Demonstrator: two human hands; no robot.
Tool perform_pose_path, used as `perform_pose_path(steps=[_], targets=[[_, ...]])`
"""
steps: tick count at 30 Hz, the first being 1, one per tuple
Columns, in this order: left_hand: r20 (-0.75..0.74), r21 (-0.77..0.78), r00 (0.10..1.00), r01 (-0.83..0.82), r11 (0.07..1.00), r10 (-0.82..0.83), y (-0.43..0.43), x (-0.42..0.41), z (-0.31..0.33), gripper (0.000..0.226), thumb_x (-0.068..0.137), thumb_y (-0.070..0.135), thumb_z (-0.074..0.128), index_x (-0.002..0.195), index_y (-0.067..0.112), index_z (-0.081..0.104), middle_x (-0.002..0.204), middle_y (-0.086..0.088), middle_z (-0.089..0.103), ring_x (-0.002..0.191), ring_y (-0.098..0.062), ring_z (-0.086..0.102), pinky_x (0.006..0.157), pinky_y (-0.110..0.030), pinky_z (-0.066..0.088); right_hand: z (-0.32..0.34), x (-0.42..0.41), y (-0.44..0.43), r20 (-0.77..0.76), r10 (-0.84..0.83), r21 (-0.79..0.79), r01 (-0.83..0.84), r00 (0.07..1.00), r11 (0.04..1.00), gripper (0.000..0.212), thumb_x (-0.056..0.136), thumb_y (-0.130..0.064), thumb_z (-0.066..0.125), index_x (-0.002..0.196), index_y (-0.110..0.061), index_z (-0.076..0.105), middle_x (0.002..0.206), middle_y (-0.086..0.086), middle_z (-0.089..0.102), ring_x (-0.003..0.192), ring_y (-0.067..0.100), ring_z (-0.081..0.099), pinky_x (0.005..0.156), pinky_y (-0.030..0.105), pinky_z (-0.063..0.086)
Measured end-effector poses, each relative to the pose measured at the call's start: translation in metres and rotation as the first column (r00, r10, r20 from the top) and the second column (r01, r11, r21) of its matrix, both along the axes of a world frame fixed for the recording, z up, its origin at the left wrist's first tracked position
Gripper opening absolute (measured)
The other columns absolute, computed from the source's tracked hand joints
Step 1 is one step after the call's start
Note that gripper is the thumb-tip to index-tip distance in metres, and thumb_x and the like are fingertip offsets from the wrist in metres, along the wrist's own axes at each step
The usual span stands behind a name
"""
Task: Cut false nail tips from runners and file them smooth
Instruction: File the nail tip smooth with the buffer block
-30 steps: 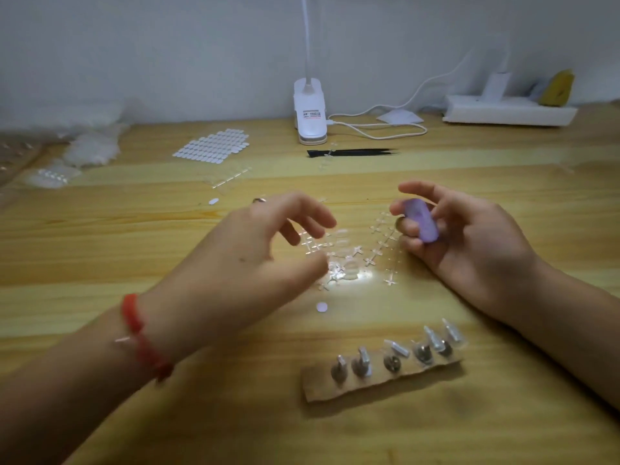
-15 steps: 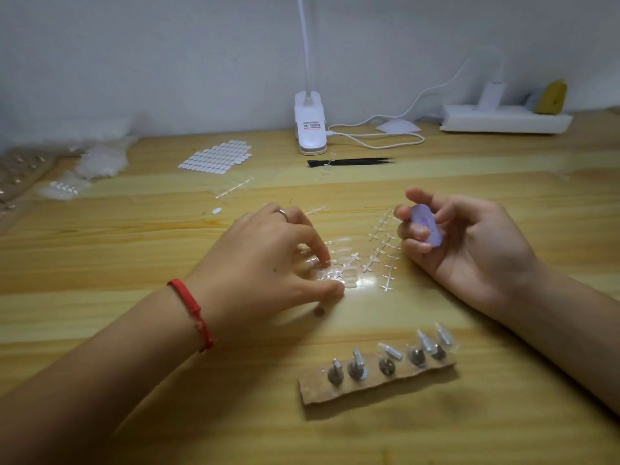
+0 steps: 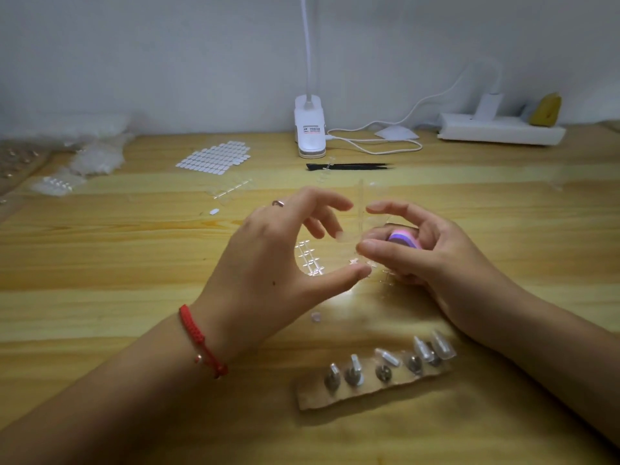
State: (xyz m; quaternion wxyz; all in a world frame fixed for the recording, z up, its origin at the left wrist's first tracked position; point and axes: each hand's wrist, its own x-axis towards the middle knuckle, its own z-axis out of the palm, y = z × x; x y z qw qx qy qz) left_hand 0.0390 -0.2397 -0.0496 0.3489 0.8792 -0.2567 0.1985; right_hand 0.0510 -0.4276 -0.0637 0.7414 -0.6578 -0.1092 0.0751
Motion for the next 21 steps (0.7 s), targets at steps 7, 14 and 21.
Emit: perform_pose_path(steps=[7,14,21], targets=[[-0.517,-0.407,0.840,-0.072,0.911,-0.165,0.009,0.005,-0.003,0.023,0.069,0.044,0.075,0.082,0.025,0.076,0.081,-0.010,0.069,0.070,-0.009,0.055,0.067,-0.027,0.044,-0.001,0.000,0.000,0.024,0.008,0.003,-0.008,1.000,1.000,0.048,0.063,-0.014,0.076,0.108,-0.018,0.061,0.074,-0.002,0.070,0.051,0.000,0.058,0.051,0.005,0.042],[-0.743,-0.491,0.537,-0.031,0.871,-0.399,0.013,0.007,0.006,0.013,0.061,0.030,0.075,0.069,0.020,0.075,0.060,0.005,0.063,0.051,-0.006,0.055,0.049,-0.013,0.045,0.006,-0.001,-0.010,-0.001,0.261,-0.087,-0.260,0.965,0.962,0.043,0.070,-0.010,0.079,0.108,-0.025,0.063,0.076,-0.003,0.067,0.063,0.005,0.060,0.061,0.011,0.047],[-0.644,-0.526,0.688,-0.080,0.847,-0.335,0.012,0.006,0.005,0.015,0.059,0.028,0.080,0.064,0.019,0.070,0.058,0.005,0.055,0.055,-0.011,0.048,0.054,-0.019,0.042,0.003,0.001,-0.009,0.000,0.165,-0.159,-0.163,0.986,0.974,0.035,0.065,-0.015,0.084,0.096,-0.025,0.068,0.078,-0.003,0.070,0.068,0.005,0.064,0.064,0.011,0.048]])
